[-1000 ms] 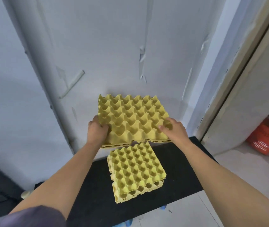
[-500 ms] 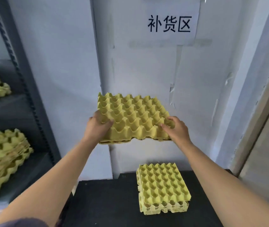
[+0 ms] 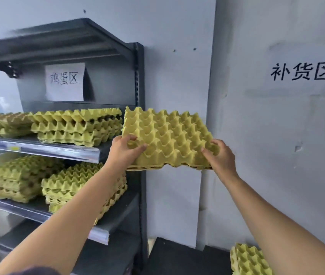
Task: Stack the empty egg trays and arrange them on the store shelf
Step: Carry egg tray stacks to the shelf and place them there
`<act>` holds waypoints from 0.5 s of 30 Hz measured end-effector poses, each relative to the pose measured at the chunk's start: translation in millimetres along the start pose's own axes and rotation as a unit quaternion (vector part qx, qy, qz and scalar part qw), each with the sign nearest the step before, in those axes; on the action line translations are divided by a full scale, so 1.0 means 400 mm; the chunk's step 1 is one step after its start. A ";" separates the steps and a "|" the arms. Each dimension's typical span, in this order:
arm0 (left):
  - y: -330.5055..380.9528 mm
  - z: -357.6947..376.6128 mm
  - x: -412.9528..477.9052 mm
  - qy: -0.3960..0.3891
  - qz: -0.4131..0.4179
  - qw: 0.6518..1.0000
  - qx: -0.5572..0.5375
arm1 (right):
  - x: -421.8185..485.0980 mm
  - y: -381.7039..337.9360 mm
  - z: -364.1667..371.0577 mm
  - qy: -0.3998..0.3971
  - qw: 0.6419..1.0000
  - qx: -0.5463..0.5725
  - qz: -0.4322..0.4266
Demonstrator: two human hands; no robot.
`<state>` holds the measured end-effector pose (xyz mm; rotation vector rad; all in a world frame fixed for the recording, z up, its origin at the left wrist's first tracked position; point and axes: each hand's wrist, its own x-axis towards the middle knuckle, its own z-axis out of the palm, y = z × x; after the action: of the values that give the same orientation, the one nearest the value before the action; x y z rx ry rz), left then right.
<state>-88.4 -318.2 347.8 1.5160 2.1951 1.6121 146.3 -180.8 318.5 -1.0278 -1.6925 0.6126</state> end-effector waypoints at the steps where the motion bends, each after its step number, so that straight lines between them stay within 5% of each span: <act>1: -0.020 -0.043 0.005 0.010 0.005 1.000 0.005 | -0.002 -0.030 0.039 -0.005 1.000 0.009 -0.007; 15: -0.343 -0.578 0.120 0.079 0.026 0.992 -0.092 | -0.048 -0.448 0.539 -0.012 0.995 0.061 -0.073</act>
<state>-326.1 -449.2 377.2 1.4518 2.0246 1.9539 -113.4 -271.6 375.0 -0.8053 -1.7114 0.6263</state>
